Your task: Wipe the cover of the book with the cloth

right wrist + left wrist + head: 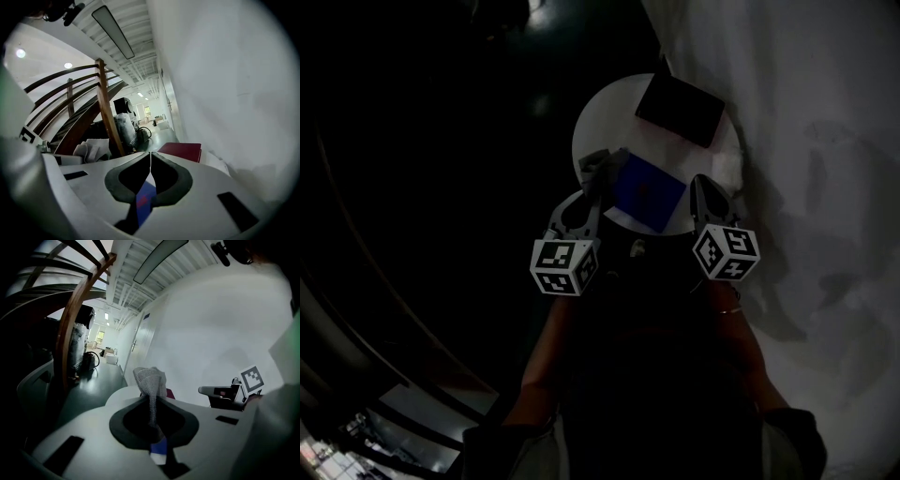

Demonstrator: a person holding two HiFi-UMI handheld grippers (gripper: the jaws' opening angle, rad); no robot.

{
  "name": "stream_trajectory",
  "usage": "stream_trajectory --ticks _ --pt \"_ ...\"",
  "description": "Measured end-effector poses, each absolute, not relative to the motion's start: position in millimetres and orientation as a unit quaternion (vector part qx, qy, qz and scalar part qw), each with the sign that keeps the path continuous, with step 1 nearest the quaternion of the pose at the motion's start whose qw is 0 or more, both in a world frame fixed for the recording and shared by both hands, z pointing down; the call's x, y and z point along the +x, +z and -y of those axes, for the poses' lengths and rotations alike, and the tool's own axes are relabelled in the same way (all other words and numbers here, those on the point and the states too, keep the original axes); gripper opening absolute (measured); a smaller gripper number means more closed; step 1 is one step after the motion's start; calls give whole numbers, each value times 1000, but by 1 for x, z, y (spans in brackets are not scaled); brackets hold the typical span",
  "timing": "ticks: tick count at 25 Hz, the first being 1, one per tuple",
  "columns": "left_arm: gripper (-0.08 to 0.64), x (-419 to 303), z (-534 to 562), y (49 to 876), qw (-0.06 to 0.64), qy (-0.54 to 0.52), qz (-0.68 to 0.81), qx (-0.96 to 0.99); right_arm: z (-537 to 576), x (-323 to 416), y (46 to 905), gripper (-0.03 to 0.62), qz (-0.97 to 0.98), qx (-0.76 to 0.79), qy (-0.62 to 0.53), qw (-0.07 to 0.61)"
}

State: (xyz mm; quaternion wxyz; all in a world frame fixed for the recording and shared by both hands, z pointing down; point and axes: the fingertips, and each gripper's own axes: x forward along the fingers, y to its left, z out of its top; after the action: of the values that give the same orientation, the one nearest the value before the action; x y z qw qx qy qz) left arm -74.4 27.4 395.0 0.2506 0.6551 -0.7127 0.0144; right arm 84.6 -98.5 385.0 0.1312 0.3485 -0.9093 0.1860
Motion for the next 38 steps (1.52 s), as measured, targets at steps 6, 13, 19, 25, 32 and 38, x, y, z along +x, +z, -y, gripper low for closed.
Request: stream_trajectory --ticks 6,13,19,25,32,38 --pt "34 -60 20 391 249 40 698 670 129 112 389 29 898 371 199 126" --pt "34 -38 65 389 238 69 668 701 149 133 390 29 887 396 208 111" --pt "34 -27 95 399 247 88 629 732 155 149 396 29 863 440 222 108" --pt "34 -21 119 412 263 110 573 768 160 154 399 29 835 489 227 110" --pt "34 -10 137 433 284 138 498 808 148 159 405 29 794 550 234 109" --pt "34 11 137 456 286 175 427 840 125 172 412 29 750 605 245 102"
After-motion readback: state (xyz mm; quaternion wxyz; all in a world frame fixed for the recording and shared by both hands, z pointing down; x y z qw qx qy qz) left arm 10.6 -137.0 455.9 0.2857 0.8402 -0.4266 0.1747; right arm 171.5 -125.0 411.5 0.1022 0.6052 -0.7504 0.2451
